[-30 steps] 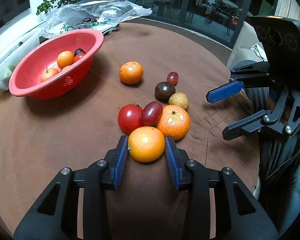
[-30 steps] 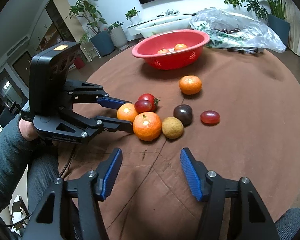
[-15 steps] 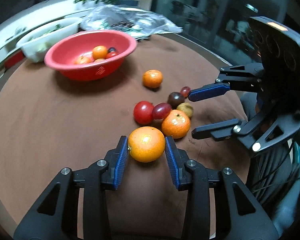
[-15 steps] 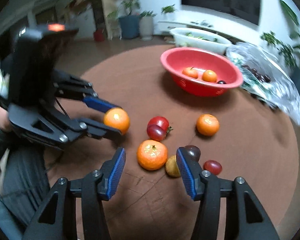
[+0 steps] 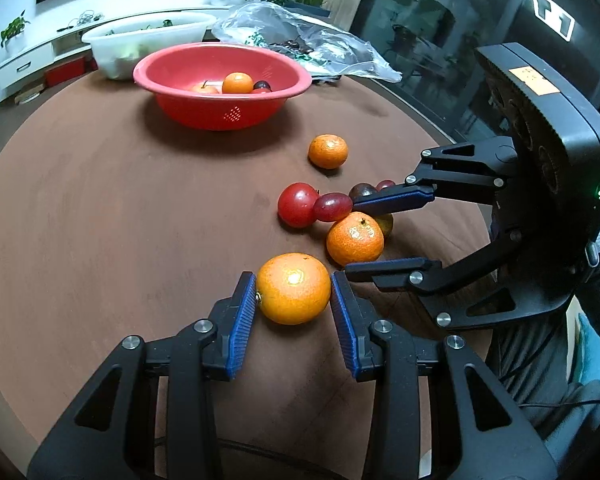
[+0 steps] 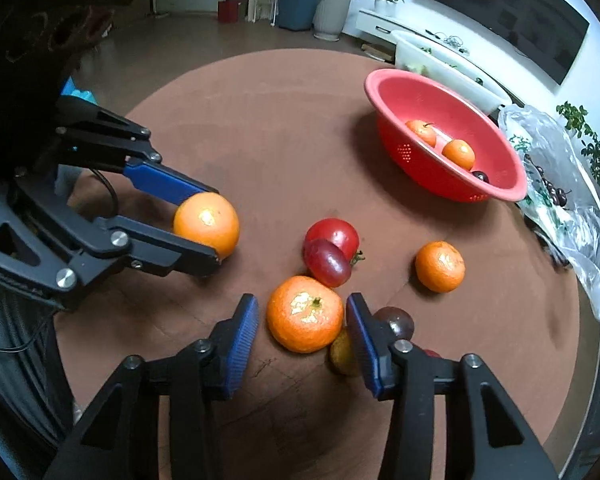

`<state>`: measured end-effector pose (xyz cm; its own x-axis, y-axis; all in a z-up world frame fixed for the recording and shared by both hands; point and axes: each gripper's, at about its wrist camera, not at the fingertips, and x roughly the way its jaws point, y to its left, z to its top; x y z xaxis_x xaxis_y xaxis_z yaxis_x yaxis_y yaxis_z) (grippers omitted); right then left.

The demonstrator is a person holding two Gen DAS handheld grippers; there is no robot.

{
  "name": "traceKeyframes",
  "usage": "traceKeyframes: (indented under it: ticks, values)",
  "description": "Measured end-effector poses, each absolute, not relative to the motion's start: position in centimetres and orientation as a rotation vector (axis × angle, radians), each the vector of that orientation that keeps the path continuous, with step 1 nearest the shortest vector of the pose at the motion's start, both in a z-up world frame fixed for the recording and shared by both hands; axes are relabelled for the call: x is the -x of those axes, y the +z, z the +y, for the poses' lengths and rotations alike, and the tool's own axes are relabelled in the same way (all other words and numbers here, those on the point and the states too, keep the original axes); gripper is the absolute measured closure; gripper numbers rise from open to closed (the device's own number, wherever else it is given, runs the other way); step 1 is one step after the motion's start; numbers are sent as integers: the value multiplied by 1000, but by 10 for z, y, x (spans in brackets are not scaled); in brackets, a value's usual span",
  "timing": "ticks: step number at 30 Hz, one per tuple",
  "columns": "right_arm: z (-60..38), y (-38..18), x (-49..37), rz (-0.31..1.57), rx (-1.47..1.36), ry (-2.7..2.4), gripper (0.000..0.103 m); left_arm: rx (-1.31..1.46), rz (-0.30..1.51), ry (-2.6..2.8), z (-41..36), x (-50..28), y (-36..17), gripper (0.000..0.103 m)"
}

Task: Organize fruits
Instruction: 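Grasp the tangerine with the right gripper while the left holds the orange, then carry orange and tangerine into the red bowl and open both grippers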

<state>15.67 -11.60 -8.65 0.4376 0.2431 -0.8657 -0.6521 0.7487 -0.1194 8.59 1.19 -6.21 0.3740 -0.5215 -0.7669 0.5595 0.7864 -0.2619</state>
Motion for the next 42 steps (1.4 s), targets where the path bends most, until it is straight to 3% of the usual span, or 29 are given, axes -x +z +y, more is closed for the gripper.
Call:
traceKeyframes:
  ticks: [28,42]
  values:
    - [-129,-75,-136,985,277,577,60,1,961,-683,9,-75,-66,68]
    - [-168,-56,-158,930,71,563,60,11,896,-644,19,-102,-34,68]
